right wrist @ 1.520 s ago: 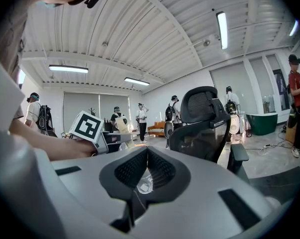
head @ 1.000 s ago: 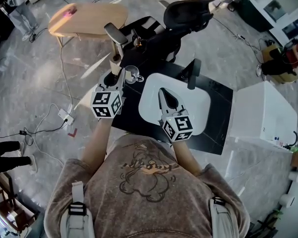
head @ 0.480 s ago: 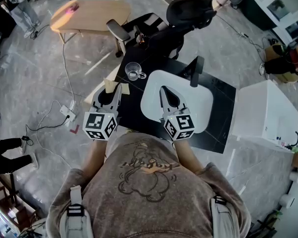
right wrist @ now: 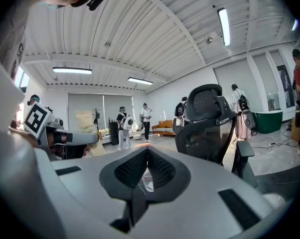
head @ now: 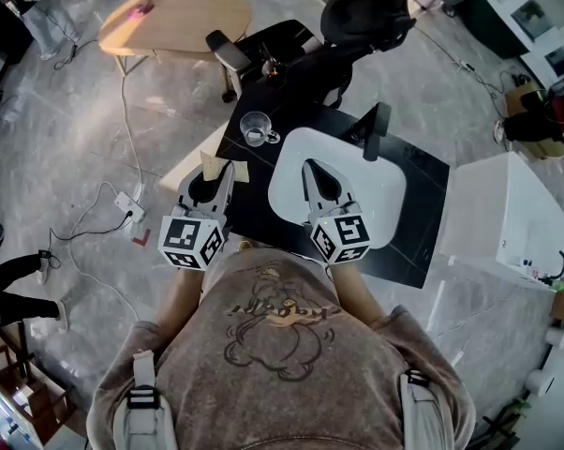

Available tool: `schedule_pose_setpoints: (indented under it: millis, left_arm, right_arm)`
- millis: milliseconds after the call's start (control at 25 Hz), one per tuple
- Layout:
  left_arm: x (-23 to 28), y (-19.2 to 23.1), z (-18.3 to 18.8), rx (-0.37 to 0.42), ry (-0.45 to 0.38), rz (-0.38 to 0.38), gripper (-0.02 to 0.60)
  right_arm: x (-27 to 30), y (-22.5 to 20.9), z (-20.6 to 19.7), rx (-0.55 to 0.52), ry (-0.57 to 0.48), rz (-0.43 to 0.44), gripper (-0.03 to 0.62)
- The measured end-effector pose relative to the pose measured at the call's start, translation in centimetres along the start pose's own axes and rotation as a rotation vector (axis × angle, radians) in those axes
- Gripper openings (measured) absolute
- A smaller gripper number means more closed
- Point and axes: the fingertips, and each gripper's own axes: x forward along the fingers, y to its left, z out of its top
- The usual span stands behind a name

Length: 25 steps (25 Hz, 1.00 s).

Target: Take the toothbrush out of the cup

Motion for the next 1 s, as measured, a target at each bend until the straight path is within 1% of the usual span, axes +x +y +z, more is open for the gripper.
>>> schedule_pose_setpoints:
  millis: [320, 1000]
  left_arm:
    - [-0.09, -0.28, 0.18, -0.021, -0.002, -0.007, 0.095]
    - [0.11, -0.29, -0.42, -0.021, 0.015, -0.017, 0.095]
  right_arm:
    - [-0.50, 0.16, 0.19, -0.015, 0.004, 0.003, 0.016]
    - [-1.00, 0.75, 0.22, -0.044, 0.004, 0.019, 0.017]
